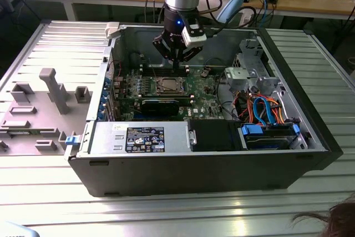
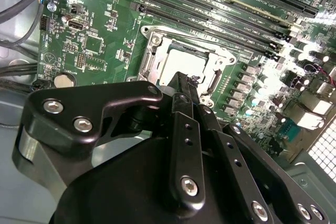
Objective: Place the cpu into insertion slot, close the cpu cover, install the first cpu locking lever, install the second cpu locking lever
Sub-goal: 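Install the first cpu locking lever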
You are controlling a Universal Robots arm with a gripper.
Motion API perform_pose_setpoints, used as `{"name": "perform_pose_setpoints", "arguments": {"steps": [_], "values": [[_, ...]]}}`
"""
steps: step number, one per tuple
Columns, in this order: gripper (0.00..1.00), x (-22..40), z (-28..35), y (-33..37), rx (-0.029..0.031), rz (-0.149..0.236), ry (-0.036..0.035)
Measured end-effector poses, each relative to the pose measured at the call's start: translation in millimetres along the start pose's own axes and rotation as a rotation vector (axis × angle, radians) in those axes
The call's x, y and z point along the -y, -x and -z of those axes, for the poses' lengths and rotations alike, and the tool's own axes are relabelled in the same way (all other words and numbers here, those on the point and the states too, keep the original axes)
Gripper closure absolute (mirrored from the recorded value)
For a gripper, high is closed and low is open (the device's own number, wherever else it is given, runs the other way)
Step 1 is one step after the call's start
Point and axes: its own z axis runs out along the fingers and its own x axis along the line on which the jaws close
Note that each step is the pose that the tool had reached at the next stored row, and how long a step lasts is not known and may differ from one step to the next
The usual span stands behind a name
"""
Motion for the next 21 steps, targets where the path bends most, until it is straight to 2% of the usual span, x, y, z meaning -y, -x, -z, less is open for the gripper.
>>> {"name": "perform_pose_setpoints", "arguments": {"steps": [21], "values": [[0.89, 0.0, 0.0, 0.0, 0.002, 0.023, 0.0001]]}}
